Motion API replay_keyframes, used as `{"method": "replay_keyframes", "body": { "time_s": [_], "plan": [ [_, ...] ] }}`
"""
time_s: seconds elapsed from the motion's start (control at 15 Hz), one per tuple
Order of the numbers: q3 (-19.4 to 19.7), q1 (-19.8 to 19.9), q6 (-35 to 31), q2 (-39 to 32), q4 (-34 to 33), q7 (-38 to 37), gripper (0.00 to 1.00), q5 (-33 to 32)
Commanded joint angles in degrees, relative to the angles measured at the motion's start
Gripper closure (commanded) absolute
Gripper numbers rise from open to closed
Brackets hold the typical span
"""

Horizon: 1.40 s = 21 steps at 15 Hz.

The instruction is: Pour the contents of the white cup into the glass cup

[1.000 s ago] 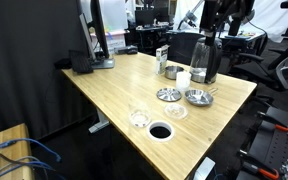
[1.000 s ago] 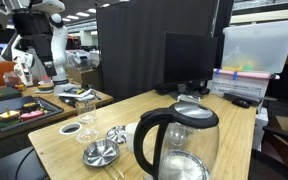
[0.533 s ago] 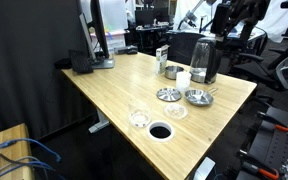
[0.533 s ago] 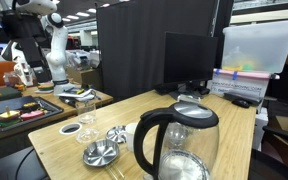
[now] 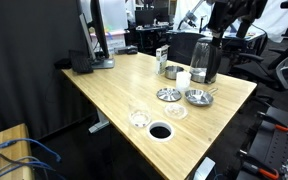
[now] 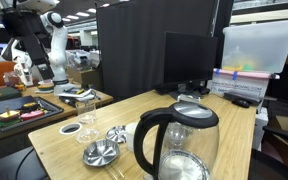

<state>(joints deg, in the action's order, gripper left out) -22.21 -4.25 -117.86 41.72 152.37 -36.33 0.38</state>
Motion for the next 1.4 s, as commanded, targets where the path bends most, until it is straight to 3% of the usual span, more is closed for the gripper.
{"method": "replay_keyframes", "body": {
  "time_s": [0.0,0.27,0.4,0.47,0.93,1.33],
  "plan": [
    [-0.33,-0.84,-8.91,1.8,3.07,-0.56,0.0,-1.39],
    [-3.28,1.45,-14.82,-1.09,8.8,-5.27,0.0,-3.59],
    [-4.91,3.22,-15.74,-6.45,8.46,-9.14,0.0,-5.75],
    [-2.4,0.28,-13.05,-2.92,8.74,-7.09,0.0,-4.92],
    [-2.16,0.03,-12.9,-3.75,8.02,-7.8,0.0,-5.31],
    [-2.81,8.1,-24.53,-11.86,7.91,-16.5,0.0,-10.3]
  ]
}}
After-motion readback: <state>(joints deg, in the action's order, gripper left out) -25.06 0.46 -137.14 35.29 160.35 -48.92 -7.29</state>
